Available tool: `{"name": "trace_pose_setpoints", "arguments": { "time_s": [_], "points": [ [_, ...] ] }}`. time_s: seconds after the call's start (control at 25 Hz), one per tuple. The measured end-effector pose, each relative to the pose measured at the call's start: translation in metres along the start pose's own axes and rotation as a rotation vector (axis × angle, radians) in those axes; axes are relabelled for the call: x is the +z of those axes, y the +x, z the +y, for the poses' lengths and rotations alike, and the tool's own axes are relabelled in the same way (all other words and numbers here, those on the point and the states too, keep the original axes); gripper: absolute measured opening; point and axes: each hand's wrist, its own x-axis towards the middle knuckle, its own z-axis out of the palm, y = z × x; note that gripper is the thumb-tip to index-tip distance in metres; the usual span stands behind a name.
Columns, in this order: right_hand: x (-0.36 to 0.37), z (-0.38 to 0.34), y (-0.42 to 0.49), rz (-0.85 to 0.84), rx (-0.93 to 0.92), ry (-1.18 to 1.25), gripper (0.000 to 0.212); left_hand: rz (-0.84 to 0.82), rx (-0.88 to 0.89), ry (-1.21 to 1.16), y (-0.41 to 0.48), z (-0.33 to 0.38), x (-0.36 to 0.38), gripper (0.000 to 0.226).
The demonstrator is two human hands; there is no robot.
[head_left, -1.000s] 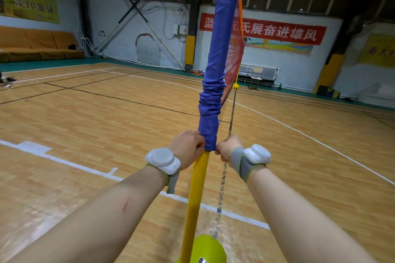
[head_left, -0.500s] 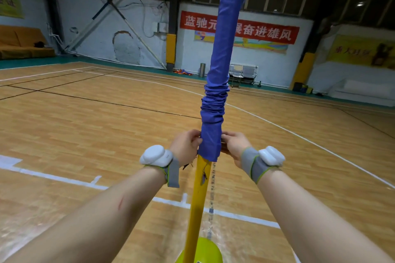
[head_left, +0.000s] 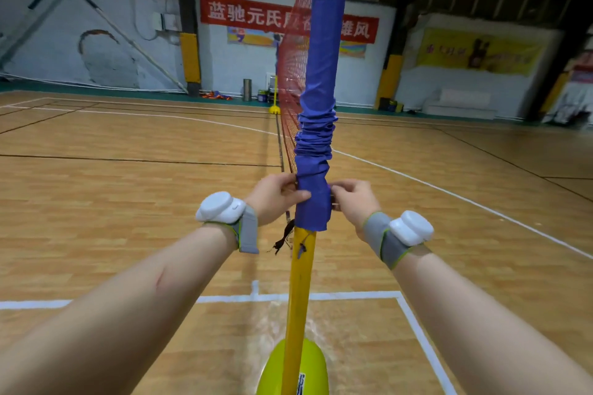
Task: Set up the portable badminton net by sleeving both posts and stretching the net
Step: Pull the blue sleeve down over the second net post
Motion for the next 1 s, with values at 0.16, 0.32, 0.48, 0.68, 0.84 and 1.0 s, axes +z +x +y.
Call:
{"name": "trace_pose_setpoints", "arguments": {
  "time_s": [0.16,0.32,0.48,0.68,0.84,1.0],
  "points": [
    [-0.003,-0.002,-0.014,-0.012,-0.179,-0.230,0.024,0.053,0.016,0.046,0.006,0.001,-0.001,0.027],
    [-0.005,-0.001,-0.017,-0.035,-0.157,-0.371,0.028,0.041,-0.015,0.166,0.006,-0.004,0.002,0.031],
    [-0.004,0.002,-0.021,-0.011,-0.154,-0.460,0.028,0.039,-0.016,0.220,0.004,-0.005,0.004,0.034],
    [-0.004,0.009,-0.028,-0.015,-0.063,-0.321,0.024,-0.016,-0.045,0.287,0.002,-0.003,0.006,0.036],
    [-0.011,0.000,-0.020,-0.123,-0.017,-0.515,0.023,-0.034,-0.064,0.314,0.001,-0.004,0.008,0.038],
    [-0.002,0.020,-0.025,-0.270,0.062,-0.550,0.021,-0.090,-0.092,0.316,-0.004,-0.018,0.015,0.032]
  ]
}}
